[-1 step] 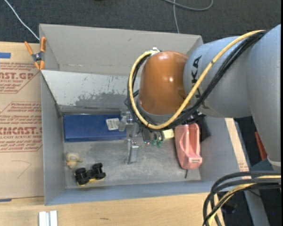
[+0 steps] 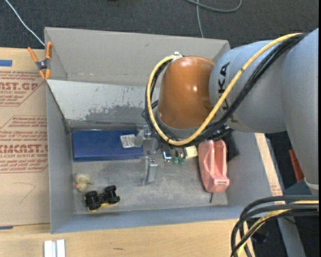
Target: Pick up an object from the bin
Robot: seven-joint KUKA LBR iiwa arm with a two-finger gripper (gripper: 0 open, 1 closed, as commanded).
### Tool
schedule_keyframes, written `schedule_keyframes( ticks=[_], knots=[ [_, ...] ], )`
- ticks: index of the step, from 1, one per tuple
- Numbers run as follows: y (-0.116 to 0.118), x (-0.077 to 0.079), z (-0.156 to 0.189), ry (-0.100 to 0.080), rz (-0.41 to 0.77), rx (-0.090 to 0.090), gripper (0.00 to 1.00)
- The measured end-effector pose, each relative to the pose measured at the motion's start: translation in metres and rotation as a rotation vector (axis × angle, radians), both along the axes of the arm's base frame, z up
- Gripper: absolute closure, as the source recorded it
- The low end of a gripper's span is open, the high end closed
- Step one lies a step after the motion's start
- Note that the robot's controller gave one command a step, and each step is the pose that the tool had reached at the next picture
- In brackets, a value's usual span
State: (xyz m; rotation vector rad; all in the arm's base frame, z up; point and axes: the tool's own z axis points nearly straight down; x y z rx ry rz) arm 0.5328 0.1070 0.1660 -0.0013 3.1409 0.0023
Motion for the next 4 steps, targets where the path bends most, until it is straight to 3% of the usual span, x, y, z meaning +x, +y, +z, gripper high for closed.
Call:
schedule_keyframes(
  ticks=[1,2,3,4],
  knots=[
    [0.056,-0.025,-0.089,0.007,0.266,0.001,0.0],
    [0.092,-0.027,-0.014,-0.009,0.497,0.002,0.0],
    [0.109,-0.049,-0.066,0.006,0.421,0.003,0.0],
    [0.115,-0.046,-0.092,-0.027,0.849,-0.001,0.0]
  ],
)
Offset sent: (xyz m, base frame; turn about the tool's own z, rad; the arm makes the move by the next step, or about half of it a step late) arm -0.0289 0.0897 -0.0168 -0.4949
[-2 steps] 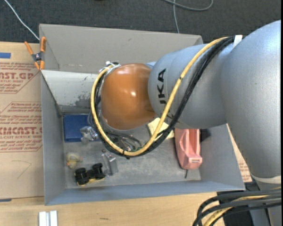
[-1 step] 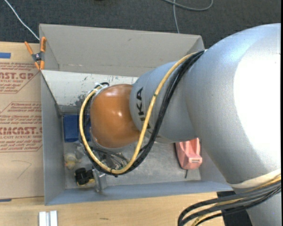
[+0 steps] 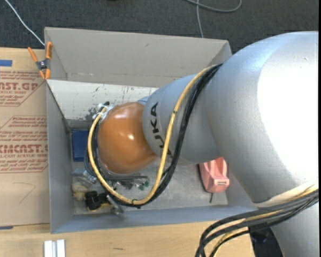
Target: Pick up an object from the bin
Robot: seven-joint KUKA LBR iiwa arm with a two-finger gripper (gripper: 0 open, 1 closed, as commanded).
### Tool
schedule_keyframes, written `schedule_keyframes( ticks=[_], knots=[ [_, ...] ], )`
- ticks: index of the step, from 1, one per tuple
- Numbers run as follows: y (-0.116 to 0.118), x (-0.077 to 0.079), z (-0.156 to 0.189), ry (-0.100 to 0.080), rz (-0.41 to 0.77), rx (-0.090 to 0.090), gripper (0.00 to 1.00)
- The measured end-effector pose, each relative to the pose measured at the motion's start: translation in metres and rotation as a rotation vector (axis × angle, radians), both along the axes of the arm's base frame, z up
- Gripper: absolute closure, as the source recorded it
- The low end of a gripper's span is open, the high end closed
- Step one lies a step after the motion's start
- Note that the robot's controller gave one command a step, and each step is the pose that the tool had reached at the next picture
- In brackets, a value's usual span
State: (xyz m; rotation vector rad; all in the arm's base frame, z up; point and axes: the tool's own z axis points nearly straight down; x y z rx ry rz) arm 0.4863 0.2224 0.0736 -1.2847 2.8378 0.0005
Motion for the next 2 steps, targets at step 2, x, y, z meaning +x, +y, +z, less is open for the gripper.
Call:
schedule_keyframes(
  ticks=[2],
  knots=[
    [-0.0081,-0.0055,-0.0023,0.029,-0.289,0.0,1.0]
  ],
)
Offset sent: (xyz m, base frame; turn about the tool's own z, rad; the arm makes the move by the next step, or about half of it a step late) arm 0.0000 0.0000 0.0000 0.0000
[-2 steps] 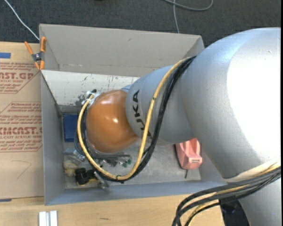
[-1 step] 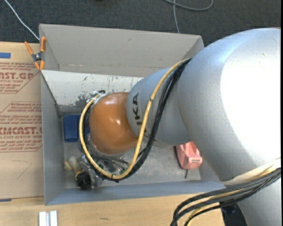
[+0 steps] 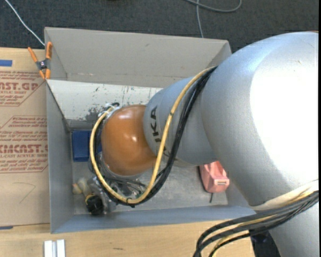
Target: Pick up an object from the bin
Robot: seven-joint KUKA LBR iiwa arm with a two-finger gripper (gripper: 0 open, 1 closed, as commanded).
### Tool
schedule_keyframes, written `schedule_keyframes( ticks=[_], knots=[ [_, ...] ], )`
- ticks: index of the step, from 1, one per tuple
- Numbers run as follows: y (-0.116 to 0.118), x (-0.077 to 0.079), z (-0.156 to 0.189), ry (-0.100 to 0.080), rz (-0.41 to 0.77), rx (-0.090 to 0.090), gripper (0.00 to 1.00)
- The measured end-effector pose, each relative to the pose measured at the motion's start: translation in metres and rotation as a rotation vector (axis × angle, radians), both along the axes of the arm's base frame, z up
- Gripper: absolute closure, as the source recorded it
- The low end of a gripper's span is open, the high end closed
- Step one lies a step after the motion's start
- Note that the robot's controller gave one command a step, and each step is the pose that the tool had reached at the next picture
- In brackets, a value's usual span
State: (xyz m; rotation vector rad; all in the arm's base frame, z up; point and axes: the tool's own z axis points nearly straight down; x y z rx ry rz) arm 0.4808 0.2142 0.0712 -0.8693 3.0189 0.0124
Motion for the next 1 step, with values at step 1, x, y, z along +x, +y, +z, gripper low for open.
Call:
schedule_keyframes(
  ticks=[1],
  knots=[
    [-0.0006,-0.0015,0.0065,0.004,0.001,-0.002,1.0]
  ],
)
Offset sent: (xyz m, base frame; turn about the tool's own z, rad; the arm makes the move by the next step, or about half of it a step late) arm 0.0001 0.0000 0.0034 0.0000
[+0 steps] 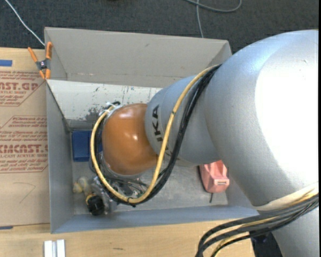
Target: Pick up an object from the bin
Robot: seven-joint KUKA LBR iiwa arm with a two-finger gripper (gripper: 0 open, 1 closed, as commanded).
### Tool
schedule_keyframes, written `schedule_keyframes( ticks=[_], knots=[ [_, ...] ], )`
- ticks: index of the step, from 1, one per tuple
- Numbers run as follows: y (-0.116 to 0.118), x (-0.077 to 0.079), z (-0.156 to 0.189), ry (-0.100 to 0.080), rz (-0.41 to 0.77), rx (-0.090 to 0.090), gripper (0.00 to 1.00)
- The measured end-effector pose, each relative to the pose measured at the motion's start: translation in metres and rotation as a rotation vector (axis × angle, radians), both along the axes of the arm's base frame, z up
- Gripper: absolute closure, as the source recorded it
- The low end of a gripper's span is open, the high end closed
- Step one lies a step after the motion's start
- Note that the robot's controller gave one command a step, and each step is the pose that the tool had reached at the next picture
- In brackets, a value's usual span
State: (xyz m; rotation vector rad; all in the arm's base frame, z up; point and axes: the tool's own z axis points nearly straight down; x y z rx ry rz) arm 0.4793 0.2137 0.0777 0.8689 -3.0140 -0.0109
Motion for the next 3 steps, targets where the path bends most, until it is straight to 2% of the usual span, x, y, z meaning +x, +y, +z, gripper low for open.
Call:
schedule_keyframes(
  ticks=[2,3],
  knots=[
    [0.0,0.0,0.024,-0.002,0.0,0.0,1.0],
    [0.0,-0.001,0.035,0.005,0.0,-0.003,1.0]
  ],
)
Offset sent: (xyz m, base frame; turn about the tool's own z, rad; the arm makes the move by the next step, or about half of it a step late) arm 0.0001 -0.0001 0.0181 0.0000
